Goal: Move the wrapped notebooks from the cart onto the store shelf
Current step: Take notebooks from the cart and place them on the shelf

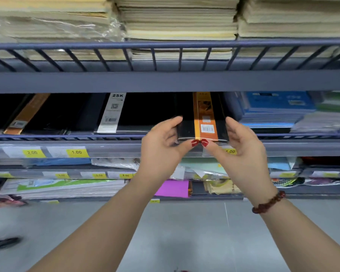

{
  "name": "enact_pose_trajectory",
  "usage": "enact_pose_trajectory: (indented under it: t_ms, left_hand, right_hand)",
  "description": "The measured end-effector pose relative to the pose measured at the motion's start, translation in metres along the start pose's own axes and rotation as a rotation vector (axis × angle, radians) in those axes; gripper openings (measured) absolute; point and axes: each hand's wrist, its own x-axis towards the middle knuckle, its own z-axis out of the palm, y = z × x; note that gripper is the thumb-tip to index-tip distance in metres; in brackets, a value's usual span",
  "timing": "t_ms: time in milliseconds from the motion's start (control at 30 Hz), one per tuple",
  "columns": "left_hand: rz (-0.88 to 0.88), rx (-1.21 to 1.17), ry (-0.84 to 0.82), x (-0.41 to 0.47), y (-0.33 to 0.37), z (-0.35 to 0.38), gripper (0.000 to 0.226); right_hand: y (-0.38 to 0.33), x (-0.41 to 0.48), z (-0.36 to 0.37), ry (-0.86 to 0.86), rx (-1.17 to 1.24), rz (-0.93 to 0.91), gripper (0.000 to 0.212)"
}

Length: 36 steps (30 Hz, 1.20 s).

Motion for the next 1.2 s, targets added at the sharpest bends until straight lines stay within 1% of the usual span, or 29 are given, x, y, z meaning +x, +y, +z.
enact_pose_trajectory:
  t_ms: [67,167,267,367,467,667,867,1000,1100,1200]
  left_hand:
    - [0.021,0.103,-0.001,0.009,0.002,0.004,0.063]
    - [0.051,0.199,0.012,0.02,0.002,0.011,0.065]
    - [0.078,0.315,0.025,0.031,0.002,0.015,0.068]
    - [0.08,0.338,0.005,0.04,0.001,0.018,0.068]
    - [0.062,0.345,-0.012,0.047,-0.002,0.018,0.07]
    - [0.049,0.305,-0.001,0.05,-0.005,0.018,0.069]
    - [0.056,0.316,-0.028,0.046,-0.005,0.016,0.068]
    - [0.08,0.449,-0.051,0.041,-0.001,0.014,0.068]
    - [0.102,0.607,-0.109,0.031,0.007,0.005,0.061]
    - [0.13,0.779,-0.153,0.013,0.021,-0.014,0.052]
  right_hand:
    - [0.006,0.006,-0.003,0.012,-0.114,-0.091,0.056]
    - [0.01,0.017,-0.003,0.081,-0.303,-0.227,0.041]
    - [0.012,0.027,-0.001,0.067,-0.446,-0.259,0.032]
    - [0.015,0.034,0.0,0.073,-0.53,-0.287,0.027]
    - [0.019,0.039,0.001,0.087,-0.547,-0.309,0.026]
    - [0.028,0.044,0.004,0.119,-0.534,-0.332,0.036]
    - [0.028,0.041,0.003,0.074,-0.506,-0.302,0.038]
    - [0.021,0.038,0.0,-0.039,-0.534,-0.253,0.036]
    - [0.006,0.037,-0.011,-0.143,-0.634,-0.219,0.038]
    - [-0.015,0.031,-0.026,-0.153,-0.747,-0.25,0.039]
